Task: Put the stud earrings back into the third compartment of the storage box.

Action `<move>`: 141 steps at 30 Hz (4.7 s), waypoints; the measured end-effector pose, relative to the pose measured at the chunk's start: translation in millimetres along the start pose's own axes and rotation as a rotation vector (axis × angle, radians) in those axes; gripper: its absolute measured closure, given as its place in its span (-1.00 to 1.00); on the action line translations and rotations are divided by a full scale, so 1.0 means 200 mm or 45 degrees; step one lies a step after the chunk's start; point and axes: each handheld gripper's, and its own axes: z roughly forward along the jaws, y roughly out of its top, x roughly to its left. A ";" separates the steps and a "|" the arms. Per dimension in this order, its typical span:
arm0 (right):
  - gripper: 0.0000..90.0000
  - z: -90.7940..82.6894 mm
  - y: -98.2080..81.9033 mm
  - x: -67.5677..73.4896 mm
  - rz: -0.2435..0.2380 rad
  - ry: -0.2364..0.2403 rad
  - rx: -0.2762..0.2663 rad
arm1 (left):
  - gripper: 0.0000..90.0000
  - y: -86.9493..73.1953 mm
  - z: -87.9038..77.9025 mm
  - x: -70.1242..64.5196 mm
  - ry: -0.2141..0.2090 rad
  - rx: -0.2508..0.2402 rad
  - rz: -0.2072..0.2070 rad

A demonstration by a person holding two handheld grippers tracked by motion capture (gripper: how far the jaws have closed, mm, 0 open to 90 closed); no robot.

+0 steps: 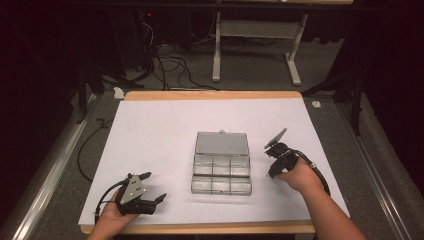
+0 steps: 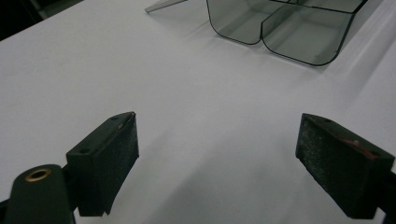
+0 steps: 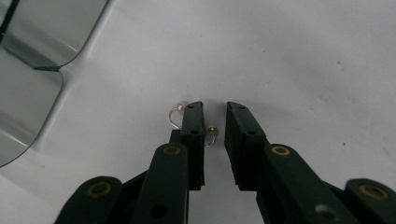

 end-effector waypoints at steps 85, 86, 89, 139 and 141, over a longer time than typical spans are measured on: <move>0.92 -0.06 0.32 0.40 -0.247 0.049 -0.018 | -0.70 0.00 0.00 0.00 -0.008 -0.005 0.008; 0.92 -0.04 0.32 0.41 -0.231 0.056 -0.017 | -0.70 0.00 0.00 0.00 -0.010 -0.004 0.006; 0.92 -0.02 0.33 0.40 -0.237 0.055 -0.016 | -0.70 0.00 0.00 0.00 -0.011 0.002 0.002; 0.69 -0.26 0.13 0.21 -0.119 0.005 -0.133 | -0.71 0.00 -0.01 0.00 -0.006 -0.010 0.003; 0.66 -0.26 0.09 0.19 -0.104 0.001 -0.128 | -0.71 0.00 0.00 0.00 -0.011 -0.002 -0.011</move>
